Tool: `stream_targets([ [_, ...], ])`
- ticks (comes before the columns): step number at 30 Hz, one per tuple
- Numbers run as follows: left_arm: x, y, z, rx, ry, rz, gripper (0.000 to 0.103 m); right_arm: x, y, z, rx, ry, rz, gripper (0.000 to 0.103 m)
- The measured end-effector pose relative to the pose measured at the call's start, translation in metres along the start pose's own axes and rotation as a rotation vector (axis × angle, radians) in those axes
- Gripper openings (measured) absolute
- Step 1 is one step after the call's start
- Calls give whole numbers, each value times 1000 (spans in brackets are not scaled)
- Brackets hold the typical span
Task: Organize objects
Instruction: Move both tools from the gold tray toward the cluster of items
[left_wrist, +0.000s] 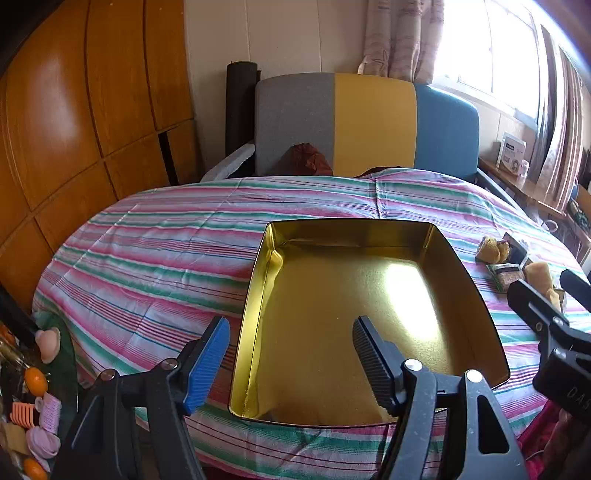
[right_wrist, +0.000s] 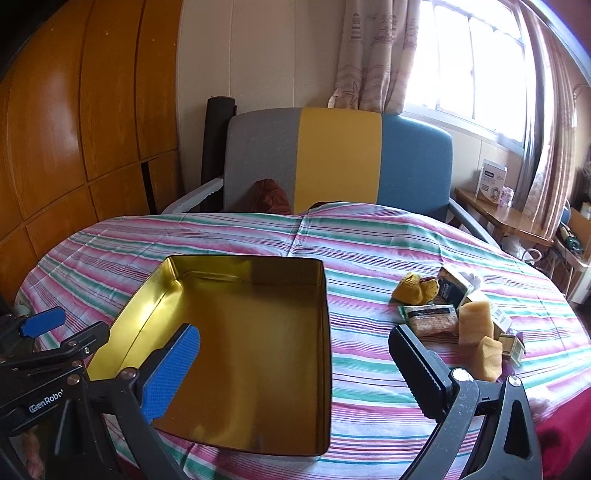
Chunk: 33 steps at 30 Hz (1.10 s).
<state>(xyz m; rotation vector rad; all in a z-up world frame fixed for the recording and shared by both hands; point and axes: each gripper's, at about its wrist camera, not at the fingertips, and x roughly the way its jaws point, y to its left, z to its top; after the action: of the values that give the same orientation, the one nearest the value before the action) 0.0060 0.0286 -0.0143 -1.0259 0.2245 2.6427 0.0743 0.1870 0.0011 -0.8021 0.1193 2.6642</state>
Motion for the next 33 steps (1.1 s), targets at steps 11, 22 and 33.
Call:
stream_targets([
  [11,0,-10,0,17,-3,-34,79,-4,-22,0,32,-5,-16,103],
  [22,10,-38,5,80,13,-111,87,-13,-76,7,145,-19,-72,103],
  [33,8,-79,11,217,-41,-146,102,-33,-177,3,383,0,-142,103],
])
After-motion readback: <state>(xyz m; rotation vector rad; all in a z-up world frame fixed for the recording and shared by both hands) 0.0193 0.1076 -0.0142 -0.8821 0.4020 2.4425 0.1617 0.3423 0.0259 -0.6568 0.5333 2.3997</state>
